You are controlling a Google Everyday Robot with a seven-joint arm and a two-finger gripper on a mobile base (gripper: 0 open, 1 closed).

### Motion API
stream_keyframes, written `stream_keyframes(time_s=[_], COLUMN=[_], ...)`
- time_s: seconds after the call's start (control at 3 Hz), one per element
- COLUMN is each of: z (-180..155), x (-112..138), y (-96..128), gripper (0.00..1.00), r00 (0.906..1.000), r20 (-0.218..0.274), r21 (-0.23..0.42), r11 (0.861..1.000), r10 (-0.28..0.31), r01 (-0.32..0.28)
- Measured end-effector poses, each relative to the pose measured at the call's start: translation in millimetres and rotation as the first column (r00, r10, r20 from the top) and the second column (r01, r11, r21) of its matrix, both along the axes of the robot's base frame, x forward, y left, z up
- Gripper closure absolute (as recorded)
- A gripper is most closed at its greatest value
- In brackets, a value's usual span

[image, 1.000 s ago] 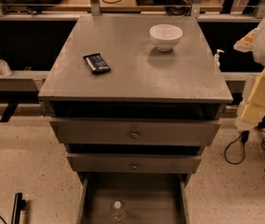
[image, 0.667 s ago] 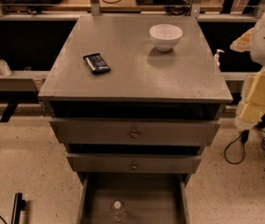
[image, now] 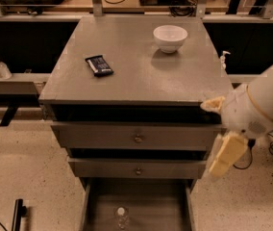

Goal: Pick water bottle from bottom drawer and place on counter

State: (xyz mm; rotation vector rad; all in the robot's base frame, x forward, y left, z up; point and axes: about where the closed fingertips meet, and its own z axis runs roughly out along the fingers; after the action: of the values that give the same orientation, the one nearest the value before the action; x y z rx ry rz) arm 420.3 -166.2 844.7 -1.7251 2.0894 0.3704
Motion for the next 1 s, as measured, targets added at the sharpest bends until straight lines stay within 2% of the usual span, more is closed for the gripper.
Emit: stream_keyframes(time_s=[0.33, 0.67, 1.0], z=[-68.2, -76.6, -113.6], x=[-19.3, -27.9, 0.3], y=[7.9, -3.1, -0.3], gripper=[0.0, 0.0, 0.0], r00=[0.9997, 0.9999, 0.999], r20=[-0.026, -0.012, 0.013], r21=[0.22, 0.305, 0.283], r11=[0.976, 0.952, 0.958], r10=[-0.002, -0.008, -0.043], r01=[0.007, 0.011, 0.038])
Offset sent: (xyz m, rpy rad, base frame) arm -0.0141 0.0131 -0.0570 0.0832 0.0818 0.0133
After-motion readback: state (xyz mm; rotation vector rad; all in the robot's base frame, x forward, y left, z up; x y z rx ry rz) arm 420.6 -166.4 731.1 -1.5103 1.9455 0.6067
